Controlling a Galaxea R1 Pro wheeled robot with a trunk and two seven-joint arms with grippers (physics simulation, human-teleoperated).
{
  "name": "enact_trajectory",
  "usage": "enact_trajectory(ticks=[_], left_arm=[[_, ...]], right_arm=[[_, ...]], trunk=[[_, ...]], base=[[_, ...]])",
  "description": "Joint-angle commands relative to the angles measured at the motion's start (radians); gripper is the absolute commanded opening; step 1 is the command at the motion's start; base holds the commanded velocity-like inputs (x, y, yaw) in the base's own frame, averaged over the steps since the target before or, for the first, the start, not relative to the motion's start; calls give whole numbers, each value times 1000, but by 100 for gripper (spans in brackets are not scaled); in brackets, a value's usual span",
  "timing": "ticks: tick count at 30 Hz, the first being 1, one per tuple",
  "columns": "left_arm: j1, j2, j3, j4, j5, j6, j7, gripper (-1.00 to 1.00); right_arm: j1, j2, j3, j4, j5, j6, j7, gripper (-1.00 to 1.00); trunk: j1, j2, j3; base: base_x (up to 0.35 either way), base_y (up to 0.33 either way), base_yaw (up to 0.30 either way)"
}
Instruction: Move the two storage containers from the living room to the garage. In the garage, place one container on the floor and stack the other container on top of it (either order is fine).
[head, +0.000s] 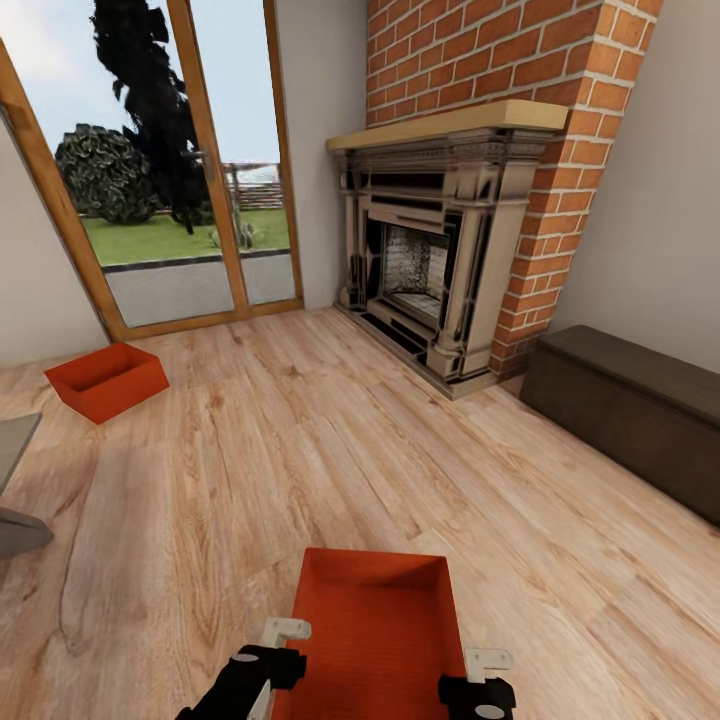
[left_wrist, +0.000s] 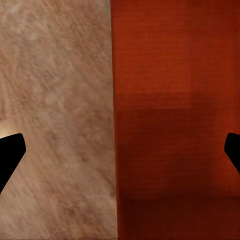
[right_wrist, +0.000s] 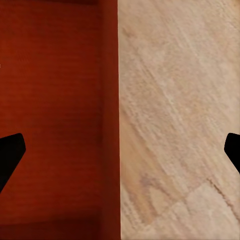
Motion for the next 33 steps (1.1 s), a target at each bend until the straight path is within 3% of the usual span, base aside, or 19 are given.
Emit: enact_trajectory(ticks=[1,3,6,11,33], left_arm=[[0,-1,2,-4,-9,6,0,100],[0,-1,2,-20,-9,12,-5,100],[0,0,2,-89,-6,88,-12,100],[0,-4,3,-108,-5,123,-13,100],[-10,-15,2,-66,-8,121,-12,100]], right_arm=[[-1,0,9,-1,-9,0,-6,100],[-1,0,9,-2,-9,0,-6,100],[-1,-1,10,-1,-9,0,-6,100],[-1,-1,10,-1,-8,0,-6,100],[-1,2,10,-2,-7,3,-7,100]], trunk=[[0,0,-1],[0,0,-1],[0,0,-1],[0,0,-1],[0,0,-13]], base=[[0,0,0],[0,0,0],[0,0,0],[0,0,0],[0,0,24]])
